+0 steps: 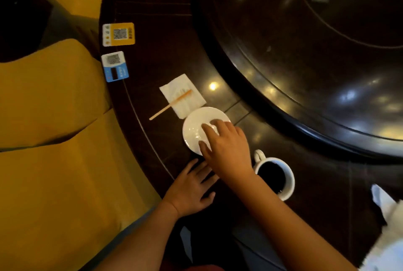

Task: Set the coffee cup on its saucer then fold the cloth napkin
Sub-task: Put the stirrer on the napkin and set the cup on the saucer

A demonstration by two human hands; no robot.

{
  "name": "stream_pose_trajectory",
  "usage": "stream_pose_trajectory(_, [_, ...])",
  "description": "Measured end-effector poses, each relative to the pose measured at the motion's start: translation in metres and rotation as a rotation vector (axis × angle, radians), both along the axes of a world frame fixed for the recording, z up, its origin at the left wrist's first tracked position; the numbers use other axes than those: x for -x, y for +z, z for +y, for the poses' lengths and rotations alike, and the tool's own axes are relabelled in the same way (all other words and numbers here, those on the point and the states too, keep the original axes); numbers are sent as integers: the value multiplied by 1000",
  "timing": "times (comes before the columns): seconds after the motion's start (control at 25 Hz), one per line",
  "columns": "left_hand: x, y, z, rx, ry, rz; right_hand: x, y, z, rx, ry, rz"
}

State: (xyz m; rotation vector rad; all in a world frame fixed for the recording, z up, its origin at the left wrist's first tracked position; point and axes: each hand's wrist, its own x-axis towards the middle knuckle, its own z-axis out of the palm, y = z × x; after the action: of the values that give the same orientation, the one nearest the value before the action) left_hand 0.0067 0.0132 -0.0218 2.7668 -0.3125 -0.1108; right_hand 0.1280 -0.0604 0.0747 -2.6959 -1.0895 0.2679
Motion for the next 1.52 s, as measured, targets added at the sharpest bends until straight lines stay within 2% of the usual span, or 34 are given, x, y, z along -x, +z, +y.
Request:
stream_pose_trajectory(0.08, [1, 0, 1, 52, 29, -9, 10, 8, -41, 51, -133, 41])
stream_pose_trajectory(0.28, [2, 1, 0, 30, 46, 3, 23, 14, -119, 196, -387, 121])
stream_pose_trajectory(0.48, [1, -1, 1, 29, 43, 27, 27, 7, -138, 243, -395, 245])
stream_pose_trajectory(0.72, [1, -5, 1, 19, 43, 37, 26, 0, -137, 152, -439, 276])
stream_pose_trajectory(1.12, [2, -6, 2, 0, 32, 36, 15, 10, -125, 107, -403, 232])
stream_pose_trajectory(1.52, [1, -6, 1, 17, 27, 11, -29, 22, -31, 15, -128, 135])
